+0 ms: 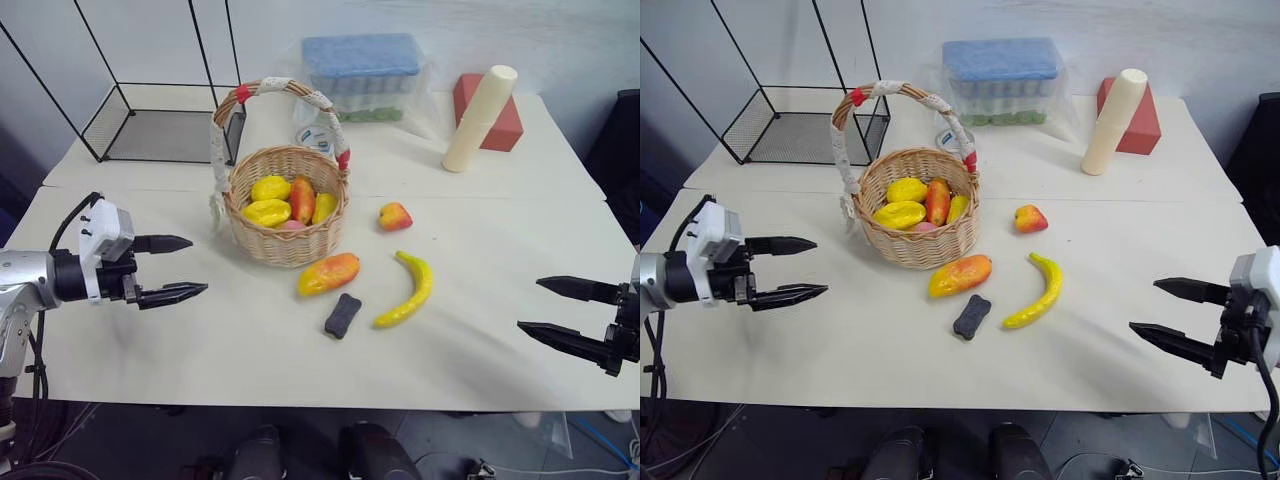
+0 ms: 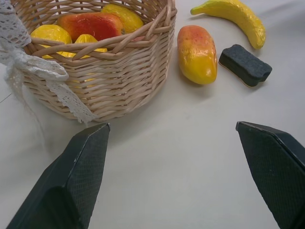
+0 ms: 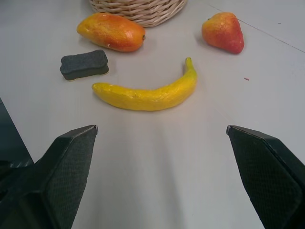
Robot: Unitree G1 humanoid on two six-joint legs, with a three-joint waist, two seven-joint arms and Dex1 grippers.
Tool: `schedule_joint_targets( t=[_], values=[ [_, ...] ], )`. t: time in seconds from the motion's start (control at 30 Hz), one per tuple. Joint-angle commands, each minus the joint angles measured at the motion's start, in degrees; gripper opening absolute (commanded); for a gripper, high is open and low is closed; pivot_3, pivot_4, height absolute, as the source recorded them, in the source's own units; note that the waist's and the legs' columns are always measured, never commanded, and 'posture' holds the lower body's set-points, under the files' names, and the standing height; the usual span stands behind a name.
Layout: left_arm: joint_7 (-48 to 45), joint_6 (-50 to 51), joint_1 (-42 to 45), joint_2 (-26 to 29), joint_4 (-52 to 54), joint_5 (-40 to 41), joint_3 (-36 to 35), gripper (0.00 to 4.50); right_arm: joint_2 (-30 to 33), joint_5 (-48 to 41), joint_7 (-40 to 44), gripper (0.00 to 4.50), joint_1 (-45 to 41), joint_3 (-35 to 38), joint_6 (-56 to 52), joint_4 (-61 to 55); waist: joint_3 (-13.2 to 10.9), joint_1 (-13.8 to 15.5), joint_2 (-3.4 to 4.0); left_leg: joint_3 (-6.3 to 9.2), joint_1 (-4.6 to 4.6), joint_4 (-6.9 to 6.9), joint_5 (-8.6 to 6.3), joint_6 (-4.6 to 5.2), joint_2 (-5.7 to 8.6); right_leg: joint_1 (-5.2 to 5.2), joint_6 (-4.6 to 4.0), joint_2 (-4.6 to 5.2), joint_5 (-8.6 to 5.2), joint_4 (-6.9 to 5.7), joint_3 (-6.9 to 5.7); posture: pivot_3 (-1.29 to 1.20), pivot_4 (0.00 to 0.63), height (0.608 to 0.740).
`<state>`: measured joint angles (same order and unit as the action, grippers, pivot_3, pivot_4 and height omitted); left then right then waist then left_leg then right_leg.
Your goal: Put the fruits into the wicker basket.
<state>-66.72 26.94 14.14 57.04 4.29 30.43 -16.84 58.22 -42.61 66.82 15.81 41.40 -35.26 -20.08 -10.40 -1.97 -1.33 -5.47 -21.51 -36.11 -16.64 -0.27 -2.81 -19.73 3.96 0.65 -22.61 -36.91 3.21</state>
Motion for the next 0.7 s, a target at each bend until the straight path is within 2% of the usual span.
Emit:
schedule_joint_targets(
  t=[0.03,0.47,0.57,0.7],
  values=[
    [0.4,-0.6,0.7,0.4,1.8,-0.1,-0.5,4.44,-0.2,0.2,0.2,4.50,0.1,2.0,0.3,-0.6,0.0,0.0,0.00,0.00,0.01,0.00,0.01,-0.01,0.00,0.00,0.00,0.00,0.00,-0.01,0.00,0.00,0.150,0.740],
    [2.7,-0.1,1.1,-0.5,2.7,-0.3,0.0,4.44,0.7,3.8,1.0,4.50,-0.3,0.7,2.9,0.9,0.0,0.0,0.00,0.00,0.01,0.01,0.17,-0.26,0.00,0.00,0.00,-0.01,0.00,-0.03,0.00,0.00,0.150,0.740],
    [5.0,2.3,2.0,-2.4,5.1,1.5,0.2,4.44,1.8,4.3,1.4,4.50,-1.9,-0.5,3.1,-0.2,0.0,0.1,0.00,0.00,0.02,-0.04,0.19,-0.28,0.01,0.01,0.00,-0.01,0.00,-0.08,0.00,0.00,0.150,0.740],
    [2.8,5.7,2.3,-2.3,10.0,5.1,1.3,4.44,4.6,3.3,2.4,4.50,-7.2,-4.5,2.7,-2.5,0.0,-0.3,-0.03,-0.01,0.03,-0.07,0.23,-0.33,-0.01,0.00,0.01,-0.04,0.00,-0.15,0.02,0.00,0.150,0.740]
  ],
)
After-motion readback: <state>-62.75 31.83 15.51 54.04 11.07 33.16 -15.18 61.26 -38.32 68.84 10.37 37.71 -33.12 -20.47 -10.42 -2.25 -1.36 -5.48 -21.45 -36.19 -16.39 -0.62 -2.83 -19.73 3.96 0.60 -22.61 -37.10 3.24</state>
